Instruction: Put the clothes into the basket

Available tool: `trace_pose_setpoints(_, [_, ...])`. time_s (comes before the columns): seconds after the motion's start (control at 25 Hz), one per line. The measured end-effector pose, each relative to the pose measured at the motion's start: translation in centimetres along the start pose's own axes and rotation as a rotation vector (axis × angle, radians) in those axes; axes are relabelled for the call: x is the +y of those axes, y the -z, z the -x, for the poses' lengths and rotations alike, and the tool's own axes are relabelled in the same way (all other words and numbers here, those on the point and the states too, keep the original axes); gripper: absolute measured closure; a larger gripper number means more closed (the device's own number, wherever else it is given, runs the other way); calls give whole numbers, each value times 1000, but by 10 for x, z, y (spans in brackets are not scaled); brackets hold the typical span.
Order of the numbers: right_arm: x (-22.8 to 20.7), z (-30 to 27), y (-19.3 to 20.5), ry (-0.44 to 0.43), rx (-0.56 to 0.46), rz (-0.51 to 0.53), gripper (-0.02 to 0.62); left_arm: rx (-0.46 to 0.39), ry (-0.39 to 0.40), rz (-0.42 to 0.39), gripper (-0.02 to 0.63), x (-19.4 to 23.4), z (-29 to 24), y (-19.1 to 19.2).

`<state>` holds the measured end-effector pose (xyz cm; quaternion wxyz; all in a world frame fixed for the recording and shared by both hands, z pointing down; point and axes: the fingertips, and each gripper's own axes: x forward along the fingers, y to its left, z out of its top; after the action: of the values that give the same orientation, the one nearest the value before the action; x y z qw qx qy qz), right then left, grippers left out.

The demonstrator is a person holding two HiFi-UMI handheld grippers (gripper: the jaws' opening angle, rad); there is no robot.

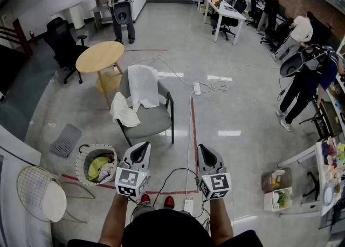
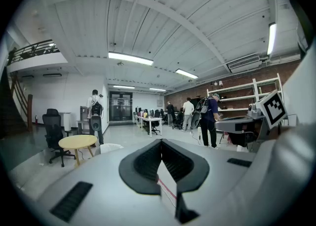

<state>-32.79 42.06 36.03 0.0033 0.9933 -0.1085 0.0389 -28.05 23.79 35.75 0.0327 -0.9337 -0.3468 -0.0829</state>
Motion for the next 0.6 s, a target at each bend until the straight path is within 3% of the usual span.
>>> trace_pose_setpoints(0.6, [-2, -22, 8, -55, 15, -52, 569, 10, -33, 22, 599, 5, -11, 9])
